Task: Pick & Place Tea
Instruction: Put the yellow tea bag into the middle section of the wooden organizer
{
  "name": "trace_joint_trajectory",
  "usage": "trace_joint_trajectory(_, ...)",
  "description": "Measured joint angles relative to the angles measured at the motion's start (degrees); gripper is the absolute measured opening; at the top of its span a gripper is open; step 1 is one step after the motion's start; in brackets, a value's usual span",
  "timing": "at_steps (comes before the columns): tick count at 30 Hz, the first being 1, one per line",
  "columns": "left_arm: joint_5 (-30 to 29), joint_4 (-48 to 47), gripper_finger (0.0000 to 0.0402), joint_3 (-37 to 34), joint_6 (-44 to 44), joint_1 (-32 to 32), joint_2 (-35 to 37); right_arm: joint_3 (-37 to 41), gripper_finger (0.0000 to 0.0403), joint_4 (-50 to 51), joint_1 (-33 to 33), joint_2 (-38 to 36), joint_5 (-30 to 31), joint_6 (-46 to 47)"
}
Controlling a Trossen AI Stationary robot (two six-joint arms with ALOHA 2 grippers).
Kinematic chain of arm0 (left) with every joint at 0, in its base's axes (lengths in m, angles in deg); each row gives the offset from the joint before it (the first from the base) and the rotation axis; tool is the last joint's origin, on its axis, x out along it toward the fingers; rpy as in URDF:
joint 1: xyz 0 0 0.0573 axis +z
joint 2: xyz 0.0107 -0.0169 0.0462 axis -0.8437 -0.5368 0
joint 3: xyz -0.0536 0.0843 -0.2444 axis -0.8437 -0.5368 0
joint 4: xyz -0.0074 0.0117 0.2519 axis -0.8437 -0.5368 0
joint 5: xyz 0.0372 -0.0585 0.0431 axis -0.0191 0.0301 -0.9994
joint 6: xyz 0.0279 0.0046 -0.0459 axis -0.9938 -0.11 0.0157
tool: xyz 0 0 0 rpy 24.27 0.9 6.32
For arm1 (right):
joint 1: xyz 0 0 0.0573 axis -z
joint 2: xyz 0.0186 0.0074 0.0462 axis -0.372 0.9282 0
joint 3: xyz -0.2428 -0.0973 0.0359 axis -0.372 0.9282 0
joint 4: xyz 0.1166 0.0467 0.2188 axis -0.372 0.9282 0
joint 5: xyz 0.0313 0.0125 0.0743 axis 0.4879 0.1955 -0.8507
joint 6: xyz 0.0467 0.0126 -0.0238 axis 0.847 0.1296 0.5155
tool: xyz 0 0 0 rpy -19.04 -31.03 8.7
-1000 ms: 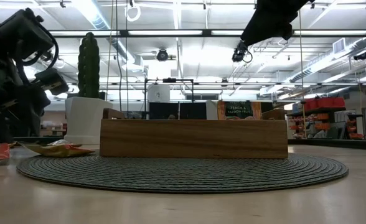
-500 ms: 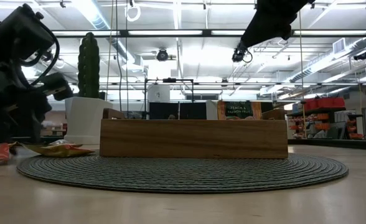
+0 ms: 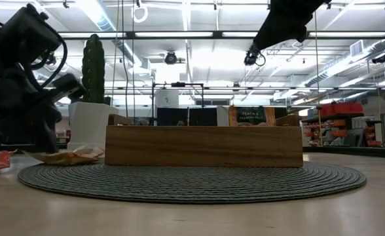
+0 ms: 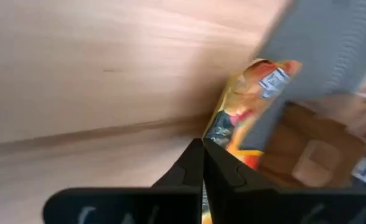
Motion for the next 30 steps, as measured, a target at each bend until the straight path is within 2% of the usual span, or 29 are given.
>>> trace_joint_trajectory(5, 0.0, 4.4, 0.0002, 1.5, -7.4, 0.0, 0.0, 0.0, 0.0126, -1.6, 0.0, 0.0, -0.1, 2.5)
trace_joint_trajectory(10, -0.1, 3.7, 0.0002, 5.5, -16.6, 0.0, 0.0, 0.0, 0.0126, -8.4, 0.5, 0.0, -2.7, 2.3)
trace_joint_trajectory(14, 0.0, 1.8, 0.0001, 7.6, -21.1, 0.0, 0.0, 0.0, 0.0126, -13.6, 2.6, 0.0, -10.4, 2.4)
trace_joint_trajectory(20, -0.2, -0.9, 0.0001, 12.4, -28.3, 0.0, 0.0, 0.0, 0.0126, -18.4, 7.1, 0.0, -22.4, 7.3)
trace_joint_trajectory(23, -0.1, -2.5, 0.0001, 15.4, -32.4, 0.0, 0.0, 0.0, 0.0126, -19.1, 9.0, 0.0, -24.8, 9.8)
trace_joint_trajectory(30, 3.5, -12.7, 0.0001, 24.7, -42.3, 0.7, 0.4, 0.0, 0.0126, -21.8, 11.7, 0.0, -32.7, 11.5)
